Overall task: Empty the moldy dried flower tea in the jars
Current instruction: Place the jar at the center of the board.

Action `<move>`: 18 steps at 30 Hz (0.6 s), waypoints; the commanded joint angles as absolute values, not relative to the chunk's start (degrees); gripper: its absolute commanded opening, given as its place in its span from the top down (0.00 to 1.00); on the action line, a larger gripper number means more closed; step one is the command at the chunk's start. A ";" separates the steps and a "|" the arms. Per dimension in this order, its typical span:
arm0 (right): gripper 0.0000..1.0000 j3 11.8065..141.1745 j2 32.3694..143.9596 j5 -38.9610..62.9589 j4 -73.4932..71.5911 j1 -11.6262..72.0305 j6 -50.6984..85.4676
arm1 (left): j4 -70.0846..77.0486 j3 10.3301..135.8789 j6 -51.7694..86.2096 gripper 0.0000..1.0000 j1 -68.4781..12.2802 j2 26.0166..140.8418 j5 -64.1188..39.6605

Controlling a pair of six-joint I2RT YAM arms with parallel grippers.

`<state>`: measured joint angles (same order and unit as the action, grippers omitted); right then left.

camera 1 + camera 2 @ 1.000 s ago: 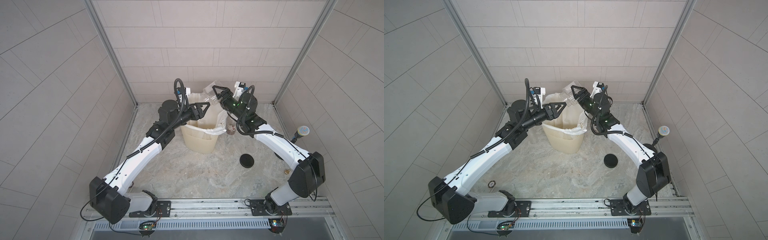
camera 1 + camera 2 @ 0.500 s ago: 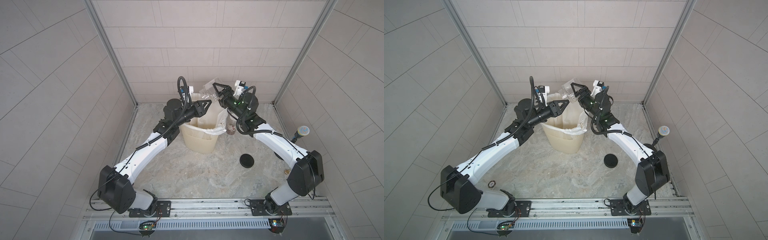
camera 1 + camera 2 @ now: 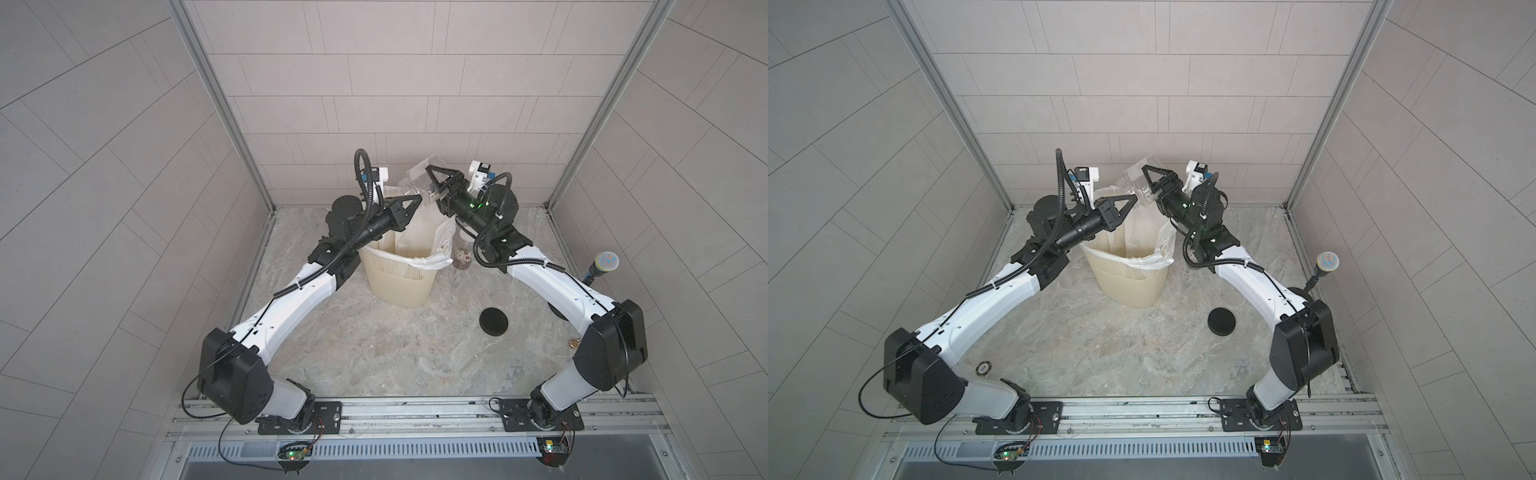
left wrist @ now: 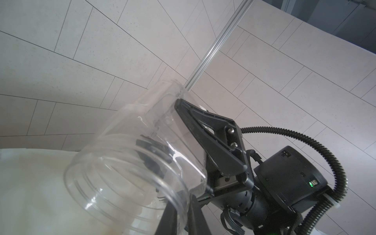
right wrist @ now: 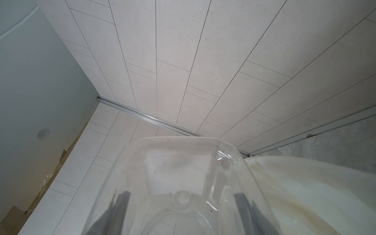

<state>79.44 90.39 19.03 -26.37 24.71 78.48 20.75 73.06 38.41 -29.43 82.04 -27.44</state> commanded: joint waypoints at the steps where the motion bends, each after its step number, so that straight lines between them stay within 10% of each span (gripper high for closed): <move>1: 0.50 79.63 90.69 20.11 -29.44 24.62 79.35 | 21.84 75.63 38.24 0.94 -29.44 82.09 -27.42; 9: 0.12 80.99 90.66 22.05 -28.71 23.93 77.60 | 19.95 75.68 36.23 1.00 -29.10 81.49 -26.32; 18: 0.00 79.86 89.99 22.43 -30.42 23.03 76.10 | 23.11 74.93 36.26 1.00 -27.78 80.51 -27.02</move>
<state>79.50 90.96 22.02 -26.85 23.68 76.71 20.32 73.93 36.40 -28.47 81.97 -27.62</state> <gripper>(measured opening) 0.996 0.076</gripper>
